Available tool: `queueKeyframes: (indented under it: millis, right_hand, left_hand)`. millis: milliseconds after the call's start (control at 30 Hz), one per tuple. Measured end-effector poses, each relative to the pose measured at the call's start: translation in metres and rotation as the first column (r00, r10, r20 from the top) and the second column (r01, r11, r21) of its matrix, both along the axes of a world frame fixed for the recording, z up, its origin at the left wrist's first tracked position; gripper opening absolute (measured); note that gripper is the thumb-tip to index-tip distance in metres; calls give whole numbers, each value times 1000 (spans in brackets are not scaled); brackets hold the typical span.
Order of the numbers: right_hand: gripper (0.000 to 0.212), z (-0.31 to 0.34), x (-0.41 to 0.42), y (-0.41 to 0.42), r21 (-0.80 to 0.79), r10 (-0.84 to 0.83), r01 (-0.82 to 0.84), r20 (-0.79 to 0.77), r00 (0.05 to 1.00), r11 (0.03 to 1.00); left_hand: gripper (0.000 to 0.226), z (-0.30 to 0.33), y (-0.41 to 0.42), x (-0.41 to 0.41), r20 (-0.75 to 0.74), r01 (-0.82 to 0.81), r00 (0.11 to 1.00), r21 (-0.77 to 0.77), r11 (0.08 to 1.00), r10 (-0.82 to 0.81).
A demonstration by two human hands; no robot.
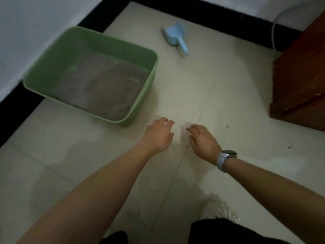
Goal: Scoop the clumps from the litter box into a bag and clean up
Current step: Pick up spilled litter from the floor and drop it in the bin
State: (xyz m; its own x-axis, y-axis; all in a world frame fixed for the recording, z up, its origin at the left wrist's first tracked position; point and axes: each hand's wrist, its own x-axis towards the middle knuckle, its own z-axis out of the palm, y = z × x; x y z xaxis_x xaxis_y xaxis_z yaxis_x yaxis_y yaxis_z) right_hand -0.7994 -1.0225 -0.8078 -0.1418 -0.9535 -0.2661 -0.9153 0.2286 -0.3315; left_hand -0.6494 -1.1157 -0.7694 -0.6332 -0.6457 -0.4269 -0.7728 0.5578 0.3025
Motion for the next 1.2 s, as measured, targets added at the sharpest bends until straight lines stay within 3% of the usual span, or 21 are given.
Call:
queueKeyframes:
  millis: [100,233,433,667,800,933,1067,1200]
  right_hand:
    - [47,-37,16,40,-48,65,-68,-62,996,997]
    - [50,-70,42,66,-76,526,-531,-72,847,844]
    - [51,-92,40,26,-123,640,-648,-106,761,751]
    - [55,-96,7,-32,-71,542,-564,-202,816,823]
    - [59,-96,-2,-54,-74,475,-506,-252,843,860]
    - [57,-93,-14,-66,-98,414,-447,-242,877,889]
    - [58,-84,-20,-91,-108,371,-398,-202,906,911]
    - [62,-71,-16,-136,-80,334,-345,-126,934,935]
  left_hand:
    - [58,-51,45,29,23,-242,970,7,970,242]
    - [67,-92,74,66,47,-344,936,-94,934,349]
    - [79,-111,54,88,14,-487,865,-227,844,502]
    - [86,-120,24,75,-58,-720,685,-209,662,727]
    - [75,-124,12,42,-104,-649,757,-230,725,645]
    - [67,-128,7,23,-137,-631,772,-285,722,621]
    - [61,-128,7,14,-248,-453,886,-284,845,391]
    - [53,-122,14,21,-361,-578,800,-244,779,480]
